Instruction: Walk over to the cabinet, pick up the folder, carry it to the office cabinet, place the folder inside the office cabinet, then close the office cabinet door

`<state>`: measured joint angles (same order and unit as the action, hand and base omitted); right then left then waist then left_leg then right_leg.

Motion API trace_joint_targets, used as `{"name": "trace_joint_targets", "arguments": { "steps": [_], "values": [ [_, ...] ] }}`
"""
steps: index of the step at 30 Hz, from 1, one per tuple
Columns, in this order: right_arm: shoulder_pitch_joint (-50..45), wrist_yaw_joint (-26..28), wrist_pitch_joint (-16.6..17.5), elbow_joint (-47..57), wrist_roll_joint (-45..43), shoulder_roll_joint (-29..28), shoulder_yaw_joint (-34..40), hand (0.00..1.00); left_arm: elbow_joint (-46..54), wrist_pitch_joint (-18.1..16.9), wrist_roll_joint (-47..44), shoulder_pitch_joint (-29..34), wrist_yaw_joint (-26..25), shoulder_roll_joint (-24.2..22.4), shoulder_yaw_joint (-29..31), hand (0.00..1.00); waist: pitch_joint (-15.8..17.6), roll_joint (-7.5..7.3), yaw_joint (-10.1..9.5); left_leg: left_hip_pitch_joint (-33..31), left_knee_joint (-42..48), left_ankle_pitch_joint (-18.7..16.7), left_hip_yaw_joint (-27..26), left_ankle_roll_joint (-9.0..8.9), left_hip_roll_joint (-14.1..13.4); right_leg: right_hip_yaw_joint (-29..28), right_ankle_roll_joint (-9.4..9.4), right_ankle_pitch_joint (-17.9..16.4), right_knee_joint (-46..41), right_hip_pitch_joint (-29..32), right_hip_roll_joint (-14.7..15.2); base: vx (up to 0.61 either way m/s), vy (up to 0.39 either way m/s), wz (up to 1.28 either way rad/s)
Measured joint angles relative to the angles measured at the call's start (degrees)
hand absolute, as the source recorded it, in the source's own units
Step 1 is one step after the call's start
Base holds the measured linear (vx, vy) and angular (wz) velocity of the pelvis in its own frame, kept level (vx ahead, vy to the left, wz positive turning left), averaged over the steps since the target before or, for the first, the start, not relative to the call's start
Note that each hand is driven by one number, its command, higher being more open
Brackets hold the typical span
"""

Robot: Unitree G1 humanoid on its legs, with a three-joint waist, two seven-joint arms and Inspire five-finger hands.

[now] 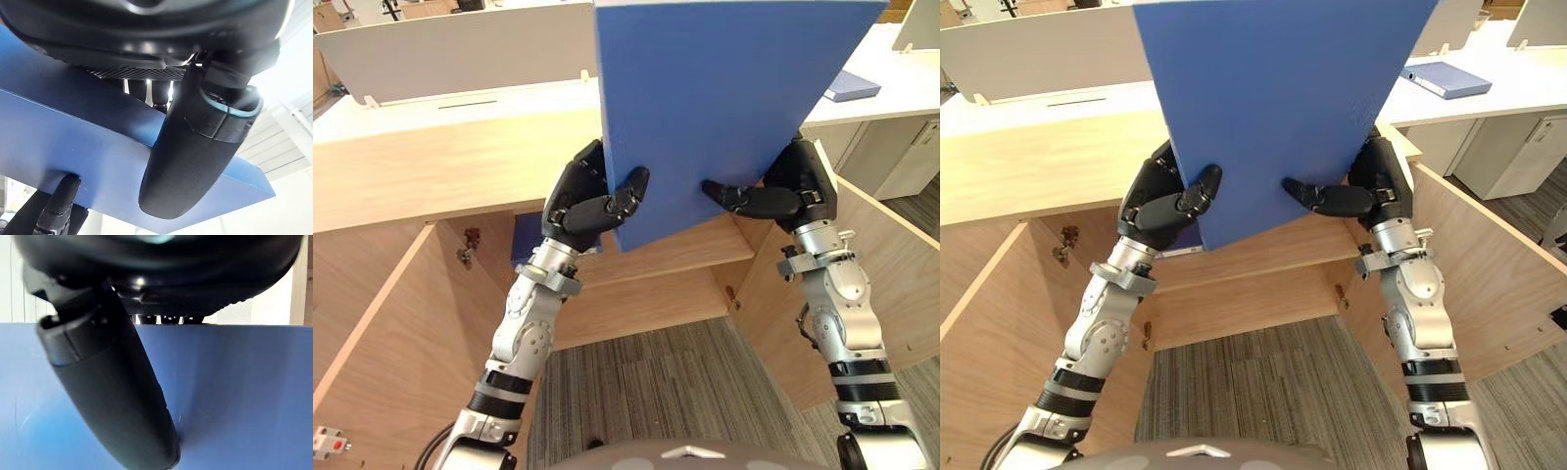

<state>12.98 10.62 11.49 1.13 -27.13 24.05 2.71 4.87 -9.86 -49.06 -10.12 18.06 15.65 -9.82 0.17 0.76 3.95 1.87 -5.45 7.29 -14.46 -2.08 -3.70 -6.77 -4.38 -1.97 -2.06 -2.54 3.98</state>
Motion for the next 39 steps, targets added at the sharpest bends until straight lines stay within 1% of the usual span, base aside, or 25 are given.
{"name": "trace_joint_targets", "arguments": {
  "steps": [5, 6, 10, 12, 15, 16, 19, 20, 23, 26, 27, 30, 33, 36, 37, 39],
  "values": [
    [0.0, 1.0, 0.0, 0.0, 0.0, 0.0, 0.6, 0.00, -0.7, 0.0, -1.0, -0.3, 0.0, 0.1, 0.3, 0.00, 0.0, -0.04, -0.35, -0.3, 0.0, 0.2, 0.0, 0.01, 0.0, 0.0, -0.01, 0.5, 0.6, 0.0, 0.0, 0.00, 0.000, 0.00],
    [0.1, 1.0, 0.0, 0.0, -0.1, 0.0, 0.7, 0.00, -0.7, 0.0, -1.0, -0.3, 0.0, 0.1, 0.3, 1.00, 0.0, -0.05, -0.36, -0.5, 0.0, 0.2, 0.0, 0.02, 0.0, 0.0, 0.01, 0.8, 1.0, 0.0, 0.0, 0.00, 0.000, 0.00],
    [0.1, 1.7, 0.0, 0.0, -0.1, -0.7, 0.7, 0.00, -1.0, -0.1, -0.8, -0.3, -0.1, -0.1, 0.8, 1.00, 0.0, -0.05, -0.33, -0.6, 0.0, 0.3, 0.0, 0.02, 0.0, 0.0, 0.09, 1.0, 1.2, 0.0, 0.0, 0.00, 0.000, 0.00],
    [0.1, 3.3, 0.0, 0.2, 0.0, -1.2, 0.1, 0.00, -1.9, -0.6, -0.8, -0.4, -0.3, -0.3, 2.1, 1.00, 0.0, -0.05, -0.17, -0.6, 0.0, 0.3, 0.0, 0.00, -0.1, 0.0, 0.12, 1.0, 1.2, 0.0, -0.1, 0.00, 0.000, 0.00],
    [0.1, 3.8, 0.0, 0.5, 0.2, -2.1, -0.8, 0.00, -2.4, -1.6, 0.3, -0.4, -1.5, -0.4, 2.8, 1.00, -0.1, -0.33, -0.42, -0.6, 0.0, 0.3, 0.0, -0.02, -0.1, 0.0, 0.14, 1.0, 1.3, 0.1, -0.1, 0.00, 0.000, 0.00],
    [0.1, 3.7, 0.0, 0.5, 0.2, -2.7, -1.3, 0.00, -2.4, -2.4, 1.2, -0.4, -2.3, -0.5, 3.2, 1.00, -0.1, -0.60, -0.51, -0.6, 0.0, 0.3, 0.1, -0.02, -0.1, 0.0, 0.15, 1.0, 1.3, 0.1, -0.1, 0.00, 0.000, 0.00],
    [0.1, 3.6, 0.0, 0.5, 1.3, -4.6, -1.6, 0.00, -2.4, -3.0, 4.9, -0.3, -4.3, -1.3, 4.4, 1.00, -0.1, -1.09, -0.56, -0.7, 0.0, 0.3, 0.1, -0.02, -0.1, 0.1, 0.15, 1.0, 1.3, 0.1, -0.1, 0.00, 0.000, 0.00],
    [0.1, 3.1, 0.0, 0.5, 2.4, -5.4, -1.6, 0.00, -2.4, -3.4, 7.3, -0.3, -5.8, -2.3, 4.7, 1.00, 0.0, -1.30, -0.61, -0.7, 0.0, 0.3, 0.1, -0.02, -0.1, 0.1, 0.15, 1.0, 1.3, 0.1, 0.0, 0.00, 0.000, 0.00],
    [0.1, 1.9, 0.0, 0.6, 3.2, -7.8, -1.6, 0.00, -2.4, -3.5, 10.6, 0.2, -8.5, -5.1, 6.5, 1.00, 0.1, -1.53, -0.64, -0.7, 0.0, 0.3, 0.1, -0.03, -0.1, 0.1, 0.15, 1.0, 1.3, 0.0, 0.0, 0.00, 0.000, 0.00],
    [0.1, -1.3, 0.0, 1.4, 2.8, -11.2, -1.0, 0.00, -2.2, -4.0, 13.9, 1.8, -11.5, -7.6, 8.0, 1.00, 0.1, -1.52, -0.60, -0.7, 0.0, 0.3, 0.1, -0.05, -0.1, 0.1, 0.16, 1.0, 1.3, 0.0, 0.0, 0.00, 0.000, 0.00],
    [-0.2, -2.2, 0.0, 2.0, 2.4, -12.3, -0.4, 0.00, -2.0, -4.2, 15.9, 3.0, -13.3, -9.3, 9.5, 1.00, 0.1, -1.51, -0.58, -0.7, 0.0, 0.3, 0.2, -0.07, -0.1, 0.1, 0.17, 1.0, 1.4, 0.0, 0.0, 0.00, 0.000, 0.00],
    [-1.1, -2.7, 0.1, 3.2, 2.3, -14.0, 1.2, 0.00, -1.4, -4.7, 17.4, 5.0, -16.0, -11.2, 13.2, 1.00, 0.1, -1.49, -0.55, -0.9, 0.0, 0.2, 0.4, -0.12, -0.1, 0.4, 0.21, 0.9, 1.4, 0.0, 0.0, 0.00, 0.008, 0.03],
    [-5.1, -3.0, 0.6, 5.8, 2.0, -16.2, 2.9, 0.00, 1.7, -5.4, 18.4, 8.8, -18.9, -12.2, 18.2, 1.00, 0.1, -1.49, -0.57, -1.0, 0.0, 0.1, 0.8, -0.24, -0.1, 0.8, 0.31, 0.7, 1.4, -0.1, 0.0, 0.01, 0.009, 0.06],
    [-8.0, -3.4, 0.6, 6.5, 2.0, -17.4, 3.5, 0.00, 2.4, -6.3, 18.8, 11.0, -20.5, -13.4, 21.6, 1.00, 0.1, -1.48, -0.59, -1.0, 0.0, 0.1, 1.0, -0.33, -0.1, 1.3, 0.32, 0.6, 1.4, -0.3, 0.0, 0.00, 0.003, 0.05],
    [-9.0, -3.4, 0.6, 6.6, 2.0, -17.8, 3.8, 0.00, 2.4, -6.4, 19.6, 12.0, -21.2, -14.1, 22.6, 1.00, 0.1, -1.48, -0.60, -1.0, 0.0, 0.0, 1.1, -0.39, -0.1, 1.4, 0.41, 0.4, 1.4, -0.3, 0.0, -0.01, 0.007, 0.07],
    [-10.1, -3.4, 0.6, 6.8, 2.0, -18.3, 4.0, 0.00, 2.4, -6.3, 20.4, 14.0, -21.9, -14.3, 22.6, 1.00, 0.1, -1.48, -0.64, -1.0, 0.0, -0.1, 1.2, -0.52, -0.1, 1.5, 0.41, 0.2, 1.3, -0.3, 0.0, -0.01, 0.008, 0.04]
  ]
}}
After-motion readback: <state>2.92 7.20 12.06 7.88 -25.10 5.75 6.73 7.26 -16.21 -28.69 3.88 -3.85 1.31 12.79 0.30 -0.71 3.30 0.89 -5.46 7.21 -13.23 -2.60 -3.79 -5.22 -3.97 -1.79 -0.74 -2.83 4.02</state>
